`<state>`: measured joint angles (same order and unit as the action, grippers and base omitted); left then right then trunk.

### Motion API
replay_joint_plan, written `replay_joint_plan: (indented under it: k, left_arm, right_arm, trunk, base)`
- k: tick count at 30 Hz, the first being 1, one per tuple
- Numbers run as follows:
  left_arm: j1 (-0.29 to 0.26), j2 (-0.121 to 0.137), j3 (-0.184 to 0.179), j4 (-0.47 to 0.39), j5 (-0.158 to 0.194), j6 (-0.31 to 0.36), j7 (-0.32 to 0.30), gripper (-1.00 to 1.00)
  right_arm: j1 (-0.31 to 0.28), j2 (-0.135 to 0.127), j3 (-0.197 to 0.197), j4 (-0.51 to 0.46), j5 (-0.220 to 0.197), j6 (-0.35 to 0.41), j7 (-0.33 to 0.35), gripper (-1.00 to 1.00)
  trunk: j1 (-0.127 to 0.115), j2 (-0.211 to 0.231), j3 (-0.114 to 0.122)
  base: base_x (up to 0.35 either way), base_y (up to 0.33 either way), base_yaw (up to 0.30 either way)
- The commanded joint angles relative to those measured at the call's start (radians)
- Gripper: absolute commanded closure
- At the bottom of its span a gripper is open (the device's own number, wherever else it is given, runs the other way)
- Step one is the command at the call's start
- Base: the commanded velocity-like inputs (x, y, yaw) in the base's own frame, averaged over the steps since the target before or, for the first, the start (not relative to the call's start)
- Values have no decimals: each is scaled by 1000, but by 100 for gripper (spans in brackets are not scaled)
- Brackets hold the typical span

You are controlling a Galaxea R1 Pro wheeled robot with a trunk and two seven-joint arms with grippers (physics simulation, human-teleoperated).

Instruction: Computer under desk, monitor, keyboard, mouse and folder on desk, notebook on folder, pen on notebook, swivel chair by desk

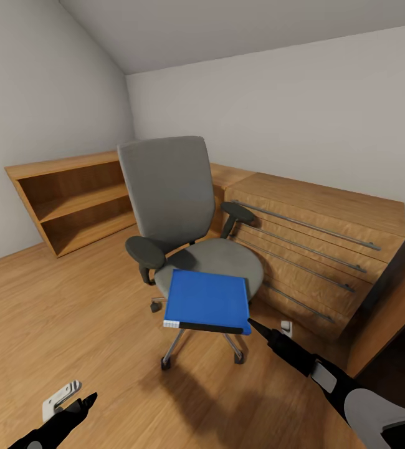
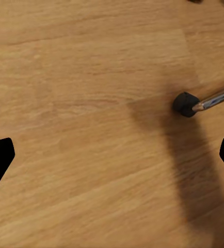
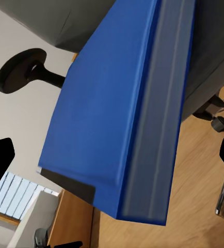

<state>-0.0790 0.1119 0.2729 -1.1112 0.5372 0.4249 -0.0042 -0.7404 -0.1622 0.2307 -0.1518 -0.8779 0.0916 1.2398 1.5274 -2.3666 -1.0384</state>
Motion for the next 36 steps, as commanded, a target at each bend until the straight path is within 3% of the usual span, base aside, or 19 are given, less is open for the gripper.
replay_joint_plan:
  k: [1,15,36]
  left_arm:
    - [-1,0,2,-1,6,6,0,-100]
    - [0,0,2,-1,6,6,0,-100]
    - [0,-1,0,0,7,8,0,-100]
  right_arm:
    - [-1,-1,7,0,-10,10,3,-100]
    - [-1,2,7,0,-10,10,1,-100]
    - [-1,1,6,13,-10,11,3,-100]
  trunk:
    - [0,0,-1]
    - [0,0,-1]
    - [0,0,-1]
  base:
    - [0,6,0]
    - [0,93,0]
    - [0,5,0]
